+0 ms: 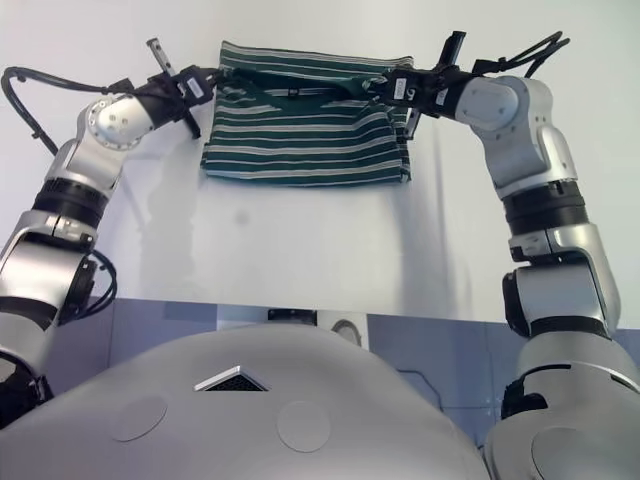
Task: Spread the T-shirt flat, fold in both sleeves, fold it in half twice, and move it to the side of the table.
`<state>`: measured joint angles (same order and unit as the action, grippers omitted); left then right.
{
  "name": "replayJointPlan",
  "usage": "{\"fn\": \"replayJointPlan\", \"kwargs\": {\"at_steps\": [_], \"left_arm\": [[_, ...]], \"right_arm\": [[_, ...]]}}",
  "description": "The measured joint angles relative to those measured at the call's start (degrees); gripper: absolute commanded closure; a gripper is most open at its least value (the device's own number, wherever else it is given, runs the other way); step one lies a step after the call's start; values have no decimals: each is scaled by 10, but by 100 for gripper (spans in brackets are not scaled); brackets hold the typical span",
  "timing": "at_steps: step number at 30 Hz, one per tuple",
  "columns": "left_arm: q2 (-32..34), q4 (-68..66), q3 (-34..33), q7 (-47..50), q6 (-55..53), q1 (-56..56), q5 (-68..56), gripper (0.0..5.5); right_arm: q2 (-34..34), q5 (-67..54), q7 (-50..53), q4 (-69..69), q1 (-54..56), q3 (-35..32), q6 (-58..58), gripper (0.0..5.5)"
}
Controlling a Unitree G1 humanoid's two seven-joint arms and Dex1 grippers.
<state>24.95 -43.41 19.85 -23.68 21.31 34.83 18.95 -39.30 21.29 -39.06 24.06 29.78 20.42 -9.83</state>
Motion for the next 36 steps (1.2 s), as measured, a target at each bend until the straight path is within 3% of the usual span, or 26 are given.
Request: {"fn": "replayJointPlan", "kwargs": {"at_steps": [15,20,24,27,29,34,36], "left_arm": [[-18,-68,-28,0,46,105,-6,546],[-44,-180,-25,35,53,120,1,546],[-97,-268,-14,131,50,126,28,546],[-118,-298,-22,177,37,126,31,550],[-123,-308,-33,193,29,128,29,496],[-131,-334,-117,195,-53,153,-34,413],[-126,-336,-181,191,-94,205,-92,367]], "right_arm": [[10,-2,34,43,51,-52,18,550],[40,28,66,120,68,-30,5,550],[76,67,121,203,68,9,-17,550],[86,80,158,239,70,15,-31,477],[91,81,172,258,79,17,-38,436],[170,-80,158,360,124,-121,47,352],[205,-185,156,412,155,-219,101,302]]}}
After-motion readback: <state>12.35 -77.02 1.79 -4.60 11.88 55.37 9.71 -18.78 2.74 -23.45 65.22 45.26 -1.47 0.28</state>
